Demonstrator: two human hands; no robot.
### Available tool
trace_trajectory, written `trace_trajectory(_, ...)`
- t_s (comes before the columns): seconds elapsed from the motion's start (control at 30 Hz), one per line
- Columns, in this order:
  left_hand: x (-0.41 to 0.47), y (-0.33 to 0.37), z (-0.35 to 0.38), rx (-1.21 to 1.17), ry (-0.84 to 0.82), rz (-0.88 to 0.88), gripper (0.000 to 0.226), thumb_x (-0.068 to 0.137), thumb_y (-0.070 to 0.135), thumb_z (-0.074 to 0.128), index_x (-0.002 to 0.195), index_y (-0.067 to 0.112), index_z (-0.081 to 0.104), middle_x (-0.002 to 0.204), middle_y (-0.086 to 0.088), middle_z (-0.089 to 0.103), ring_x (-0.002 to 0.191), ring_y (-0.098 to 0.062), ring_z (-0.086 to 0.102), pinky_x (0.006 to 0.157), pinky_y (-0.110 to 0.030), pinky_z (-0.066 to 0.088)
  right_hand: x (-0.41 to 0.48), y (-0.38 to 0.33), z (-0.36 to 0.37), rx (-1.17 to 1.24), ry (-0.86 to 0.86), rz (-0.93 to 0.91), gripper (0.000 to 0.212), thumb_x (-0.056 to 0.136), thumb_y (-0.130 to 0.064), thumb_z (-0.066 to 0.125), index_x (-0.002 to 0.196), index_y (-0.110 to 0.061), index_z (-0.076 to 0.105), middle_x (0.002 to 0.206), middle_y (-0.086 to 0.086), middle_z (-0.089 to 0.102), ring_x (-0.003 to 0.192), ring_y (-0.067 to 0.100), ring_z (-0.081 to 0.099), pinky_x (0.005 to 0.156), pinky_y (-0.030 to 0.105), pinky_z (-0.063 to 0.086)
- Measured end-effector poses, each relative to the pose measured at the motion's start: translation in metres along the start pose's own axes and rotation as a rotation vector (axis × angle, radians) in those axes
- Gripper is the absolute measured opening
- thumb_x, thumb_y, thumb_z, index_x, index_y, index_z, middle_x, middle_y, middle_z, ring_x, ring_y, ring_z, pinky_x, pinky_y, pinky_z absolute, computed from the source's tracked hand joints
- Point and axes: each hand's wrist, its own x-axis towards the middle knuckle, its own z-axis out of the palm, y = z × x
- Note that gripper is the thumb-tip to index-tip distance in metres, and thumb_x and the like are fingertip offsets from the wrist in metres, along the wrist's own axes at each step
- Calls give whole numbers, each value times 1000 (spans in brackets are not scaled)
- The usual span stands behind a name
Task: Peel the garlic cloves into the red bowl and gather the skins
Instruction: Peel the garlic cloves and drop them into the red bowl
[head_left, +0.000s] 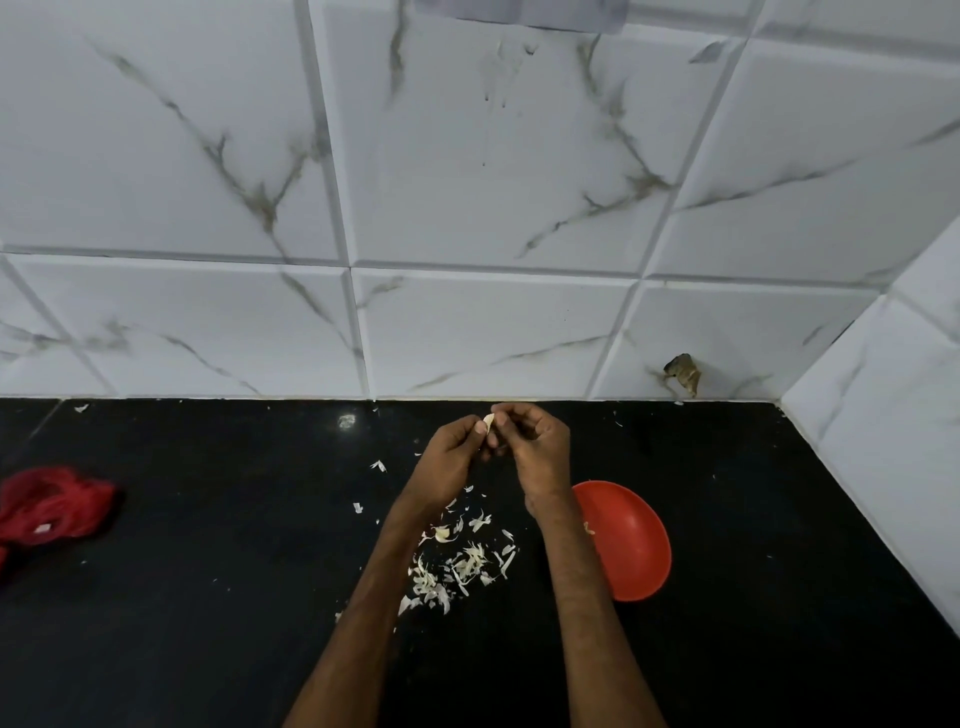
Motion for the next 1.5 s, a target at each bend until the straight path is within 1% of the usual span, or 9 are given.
trace_trajectory(0.17,2,-7,-7,92,30,14,29,103,29,46,80,19,62,71,7,59,71,-15,53,71,-40,44,4,-2,-2,-117,-40,9,14,93,-1,66,90,-13,72,77,1,71,69,8,65,58,20,50)
trace_trajectory(0.33,1,-10,-6,343,174,84,18,101,25,54,86,21,63,69,8,61,59,-3,51,60,-28,43,6,1,0,-383,-29,3,23,92,-4,66,82,-25,67,79,-8,69,72,-4,63,68,16,48)
trace_trajectory(0.5,0,-8,2,326,284,161,12,96,11,63,92,14,73,78,7,71,72,-4,65,66,-17,49,3,-1,0,-669,4,41,17,92,-15,64,84,-30,64,84,-13,67,81,5,63,74,31,49)
trace_trajectory(0.77,2,-12,-1,494,268,221,12,92,7,67,97,13,75,89,4,73,82,-5,67,76,-29,57,-5,-11,3,-1060,-69,-83,15,88,-11,59,92,-24,54,93,-12,56,78,9,48,66,29,30)
trace_trajectory(0.9,3,-11,-5,710,232,213,10,92,10,65,97,13,73,90,0,71,84,-15,63,74,-37,53,-7,-7,5,-1129,-125,-88,18,88,-9,61,100,-21,54,101,-8,56,86,11,52,70,29,33)
trace_trajectory(1.03,2,-17,-6,884,184,169,10,95,12,62,98,11,71,93,-2,69,88,-17,57,70,-30,43,-7,-8,9,-1127,-123,-123,18,88,-9,59,98,-21,51,99,-9,56,88,12,54,69,30,35)
trace_trajectory(1.13,-1,-24,-6,750,166,103,10,92,11,65,96,12,74,90,0,73,83,-16,64,71,-31,48,-2,-10,13,-1043,-92,-155,11,93,-14,58,96,-23,53,97,-11,59,85,11,56,69,32,43)
trace_trajectory(1.3,-2,-18,-6,359,271,63,14,87,7,73,96,17,76,82,14,73,79,5,68,73,-16,54,4,8,-2,-803,-7,-64,14,92,-7,65,95,-20,63,88,-12,63,81,8,61,70,31,49)
trace_trajectory(1.5,1,-18,-8,181,309,59,10,88,7,73,94,13,76,86,5,76,82,-6,72,77,-24,58,9,20,-13,-765,-135,-101,28,90,6,59,97,-17,73,86,-6,72,80,6,68,76,33,58)
